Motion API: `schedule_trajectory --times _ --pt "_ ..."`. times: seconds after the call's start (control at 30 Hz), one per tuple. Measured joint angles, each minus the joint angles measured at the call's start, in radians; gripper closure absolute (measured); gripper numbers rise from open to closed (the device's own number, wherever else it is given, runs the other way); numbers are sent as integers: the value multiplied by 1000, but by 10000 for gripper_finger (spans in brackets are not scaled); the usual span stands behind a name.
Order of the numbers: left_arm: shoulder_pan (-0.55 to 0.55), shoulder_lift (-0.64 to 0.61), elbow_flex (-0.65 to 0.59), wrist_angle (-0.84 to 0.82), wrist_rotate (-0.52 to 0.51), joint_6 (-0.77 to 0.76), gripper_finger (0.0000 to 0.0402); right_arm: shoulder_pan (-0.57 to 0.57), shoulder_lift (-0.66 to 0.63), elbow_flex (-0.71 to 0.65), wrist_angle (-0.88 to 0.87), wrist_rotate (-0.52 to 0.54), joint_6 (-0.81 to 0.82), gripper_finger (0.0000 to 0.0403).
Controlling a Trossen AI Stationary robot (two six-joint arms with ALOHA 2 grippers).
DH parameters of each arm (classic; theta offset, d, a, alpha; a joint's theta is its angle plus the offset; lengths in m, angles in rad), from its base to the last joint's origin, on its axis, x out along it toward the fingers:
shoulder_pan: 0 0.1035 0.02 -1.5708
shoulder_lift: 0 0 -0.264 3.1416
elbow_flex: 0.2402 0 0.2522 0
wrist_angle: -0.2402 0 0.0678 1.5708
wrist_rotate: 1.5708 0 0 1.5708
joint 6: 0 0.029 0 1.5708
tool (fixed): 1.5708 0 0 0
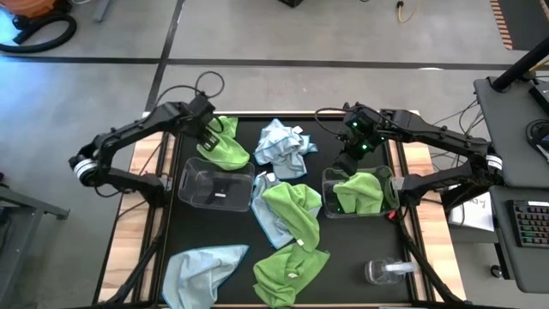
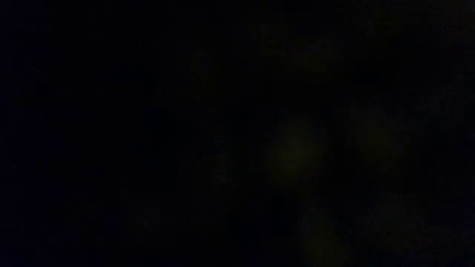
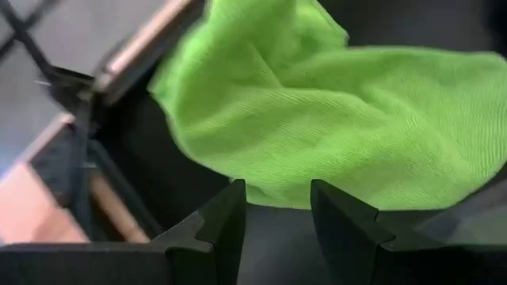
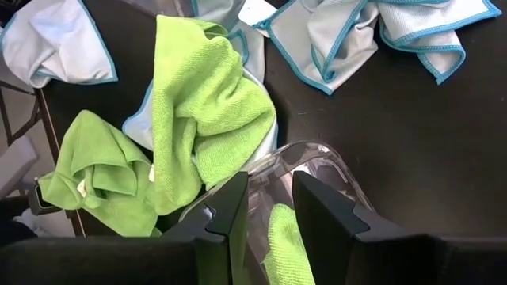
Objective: Sort microfiber towel by color & place in baskets
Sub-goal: Put the green towel into the right transparent bin
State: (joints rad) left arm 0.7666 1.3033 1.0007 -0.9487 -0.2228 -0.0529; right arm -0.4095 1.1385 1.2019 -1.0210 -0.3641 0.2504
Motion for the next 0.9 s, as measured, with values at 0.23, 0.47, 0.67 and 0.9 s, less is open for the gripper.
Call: schedule_trajectory --times 0.23,0.47,0.67,0.9 --pt "0 92 -14 58 103 0 274 0 0 -5 1 -1 -21 307" --pt "0 195 -14 73 138 31 274 0 0 -18 0 -1 -26 312" --pt "0 301 -14 74 184 67 274 0 0 -28 1 -1 -26 307" --pt "1 422 -10 76 215 103 274 0 0 -29 4 -1 -26 308"
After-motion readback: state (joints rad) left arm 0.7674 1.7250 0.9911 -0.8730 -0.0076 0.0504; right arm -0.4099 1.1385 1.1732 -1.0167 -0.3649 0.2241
